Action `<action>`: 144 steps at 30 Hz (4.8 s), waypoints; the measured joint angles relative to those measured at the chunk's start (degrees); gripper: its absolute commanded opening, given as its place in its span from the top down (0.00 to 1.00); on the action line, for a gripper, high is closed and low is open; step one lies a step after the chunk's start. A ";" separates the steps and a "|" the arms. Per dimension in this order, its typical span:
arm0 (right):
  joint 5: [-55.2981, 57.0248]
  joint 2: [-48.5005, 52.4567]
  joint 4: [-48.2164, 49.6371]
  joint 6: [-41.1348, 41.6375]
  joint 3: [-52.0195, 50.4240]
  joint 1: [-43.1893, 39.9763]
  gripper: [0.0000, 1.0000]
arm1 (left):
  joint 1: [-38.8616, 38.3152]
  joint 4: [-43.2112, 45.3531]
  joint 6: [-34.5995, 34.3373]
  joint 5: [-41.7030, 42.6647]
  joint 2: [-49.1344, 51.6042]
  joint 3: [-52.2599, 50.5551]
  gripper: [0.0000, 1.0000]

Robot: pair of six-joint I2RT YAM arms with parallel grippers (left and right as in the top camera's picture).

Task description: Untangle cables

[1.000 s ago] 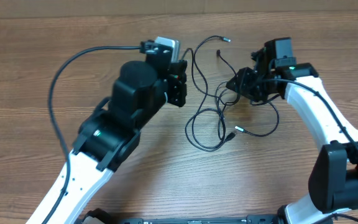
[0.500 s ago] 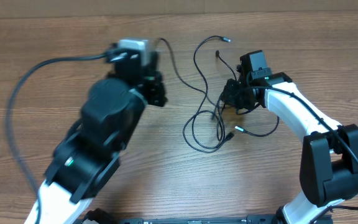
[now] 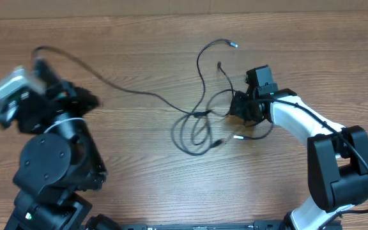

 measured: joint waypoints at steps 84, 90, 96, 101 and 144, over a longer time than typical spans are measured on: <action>-4.04 0.07 6.80 11.06 -3.74 7.72 0.37 | 36.37 -45.29 1.07 79.84 42.23 12.35 0.23; -4.42 -0.35 7.04 11.13 -3.41 7.80 0.20 | 23.78 -48.74 4.07 79.89 42.29 12.35 0.23; -3.91 -0.48 6.49 11.08 -3.21 7.82 0.18 | 10.95 -53.59 5.92 75.80 42.40 12.35 0.68; -3.61 -0.57 6.34 11.08 -3.19 7.82 0.18 | 4.85 -53.24 6.60 73.29 42.45 11.04 0.80; -16.26 -0.11 8.61 11.58 -3.19 1.97 0.00 | 1.40 -30.47 1.84 65.46 45.99 -10.73 0.96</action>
